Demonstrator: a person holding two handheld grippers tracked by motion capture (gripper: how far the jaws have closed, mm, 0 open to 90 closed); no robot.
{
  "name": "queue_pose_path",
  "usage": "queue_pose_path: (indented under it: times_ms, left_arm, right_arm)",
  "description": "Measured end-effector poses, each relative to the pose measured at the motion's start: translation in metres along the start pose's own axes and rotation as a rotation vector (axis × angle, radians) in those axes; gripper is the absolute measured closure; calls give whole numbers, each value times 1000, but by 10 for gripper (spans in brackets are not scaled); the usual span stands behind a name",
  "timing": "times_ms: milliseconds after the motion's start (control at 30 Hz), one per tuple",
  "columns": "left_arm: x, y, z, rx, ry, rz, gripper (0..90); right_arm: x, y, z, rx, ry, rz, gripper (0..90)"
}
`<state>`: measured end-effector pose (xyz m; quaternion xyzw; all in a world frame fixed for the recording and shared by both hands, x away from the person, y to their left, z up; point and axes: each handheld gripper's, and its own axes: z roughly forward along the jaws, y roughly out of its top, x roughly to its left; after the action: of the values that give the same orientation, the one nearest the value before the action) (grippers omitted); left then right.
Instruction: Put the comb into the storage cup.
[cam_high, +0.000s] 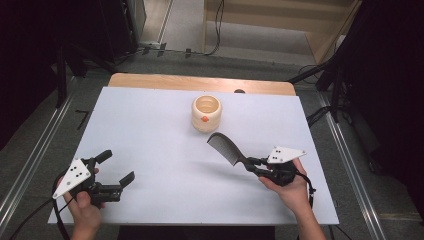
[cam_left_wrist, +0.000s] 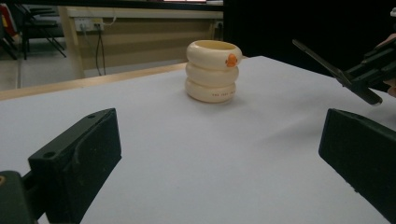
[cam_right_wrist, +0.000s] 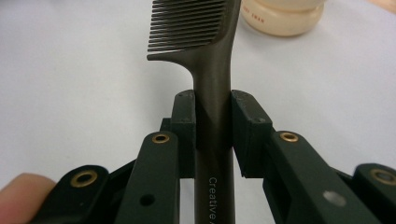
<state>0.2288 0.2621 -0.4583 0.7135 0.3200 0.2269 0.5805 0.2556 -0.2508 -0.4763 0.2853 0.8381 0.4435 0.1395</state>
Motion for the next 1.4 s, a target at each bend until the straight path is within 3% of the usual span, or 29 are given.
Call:
queue_pose_path:
  times_ms: [467,700,833,1133,1400]
  left_arm:
    - [-15,14,29,12,-66,-13,0]
    - [-22,21,49,31,-103,-61,0]
    - [-27,25,60,34,-140,-67,0]
    - [-39,35,77,30,-170,-64,0]
    - [-50,42,95,42,-204,-88,0]
  right_arm:
    - [7,2,4,-97,16,15,705]
    - [12,3,7,-123,15,8,705]
    - [14,6,8,-146,23,10,705]
    - [22,10,13,-176,28,-3,704]
    - [29,14,17,-203,24,-10,705]
